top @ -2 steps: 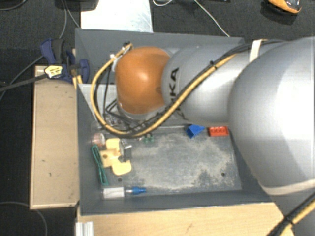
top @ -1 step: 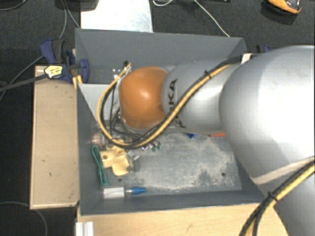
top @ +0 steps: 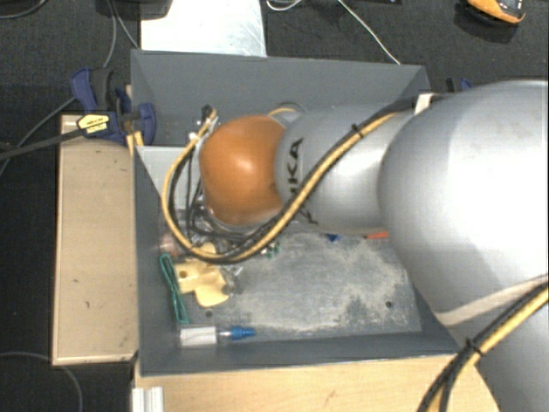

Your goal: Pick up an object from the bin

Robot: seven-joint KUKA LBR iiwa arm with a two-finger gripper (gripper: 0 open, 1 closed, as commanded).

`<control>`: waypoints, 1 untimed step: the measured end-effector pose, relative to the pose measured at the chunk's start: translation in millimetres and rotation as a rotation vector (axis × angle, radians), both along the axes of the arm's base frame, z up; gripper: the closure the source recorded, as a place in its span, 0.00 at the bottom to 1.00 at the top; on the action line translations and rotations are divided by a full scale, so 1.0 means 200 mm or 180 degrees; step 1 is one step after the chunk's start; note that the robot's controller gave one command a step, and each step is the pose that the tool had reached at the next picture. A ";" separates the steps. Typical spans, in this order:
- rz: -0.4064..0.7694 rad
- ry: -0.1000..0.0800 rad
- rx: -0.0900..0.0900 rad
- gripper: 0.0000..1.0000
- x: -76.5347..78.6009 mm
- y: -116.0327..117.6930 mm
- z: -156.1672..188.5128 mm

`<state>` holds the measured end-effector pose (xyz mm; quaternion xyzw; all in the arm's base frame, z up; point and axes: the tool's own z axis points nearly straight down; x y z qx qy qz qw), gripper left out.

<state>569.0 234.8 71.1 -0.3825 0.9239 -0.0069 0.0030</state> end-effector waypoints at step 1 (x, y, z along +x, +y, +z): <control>0.0358 0.0008 0.0018 1.00 -0.03 0.03 0.02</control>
Offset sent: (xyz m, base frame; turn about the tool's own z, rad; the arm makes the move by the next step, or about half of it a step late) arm 0.0000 0.0000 0.0000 0.0000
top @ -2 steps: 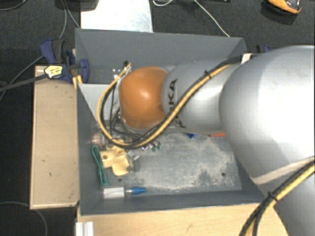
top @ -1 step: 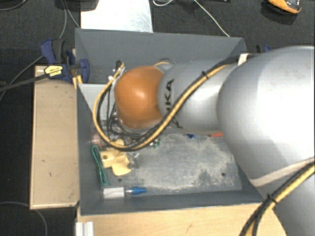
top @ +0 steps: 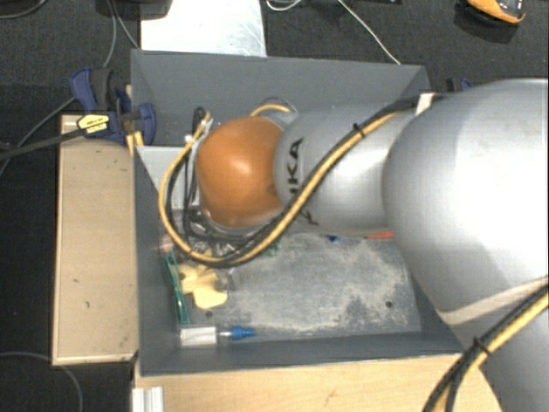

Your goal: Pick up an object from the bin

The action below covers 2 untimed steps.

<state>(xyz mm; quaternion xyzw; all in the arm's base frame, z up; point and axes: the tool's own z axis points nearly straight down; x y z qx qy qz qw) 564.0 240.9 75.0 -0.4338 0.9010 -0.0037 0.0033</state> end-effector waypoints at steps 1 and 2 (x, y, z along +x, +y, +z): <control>0.0061 0.0001 0.0001 1.00 0.00 0.00 0.00; 0.0066 0.0003 0.0000 1.00 0.00 0.00 0.03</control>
Offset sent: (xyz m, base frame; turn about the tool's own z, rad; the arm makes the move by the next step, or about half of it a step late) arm 0.0001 0.0001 0.0263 0.0000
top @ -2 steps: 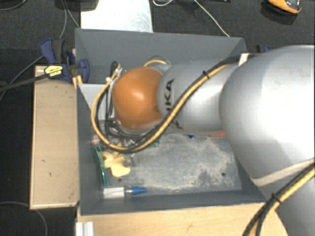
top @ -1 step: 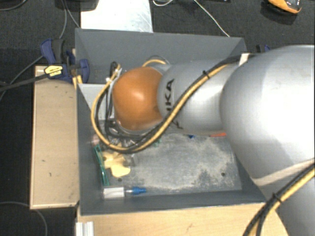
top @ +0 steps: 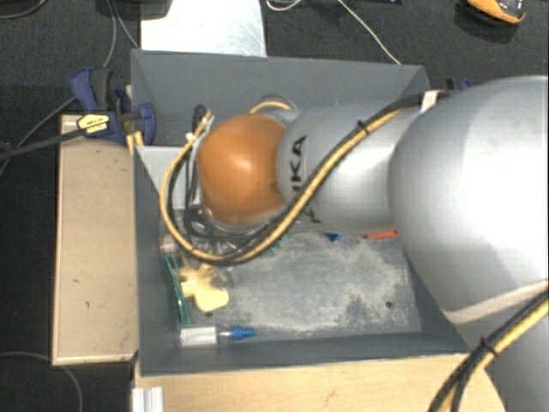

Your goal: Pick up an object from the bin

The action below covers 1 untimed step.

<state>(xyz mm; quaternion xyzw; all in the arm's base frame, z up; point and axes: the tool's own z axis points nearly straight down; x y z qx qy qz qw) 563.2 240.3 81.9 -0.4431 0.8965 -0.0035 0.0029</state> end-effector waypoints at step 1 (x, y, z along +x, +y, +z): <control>-0.0014 -0.0002 -0.0006 1.00 0.00 0.00 0.03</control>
Offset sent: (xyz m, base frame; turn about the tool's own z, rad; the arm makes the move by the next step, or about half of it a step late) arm 0.0000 -0.0001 0.0405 0.0000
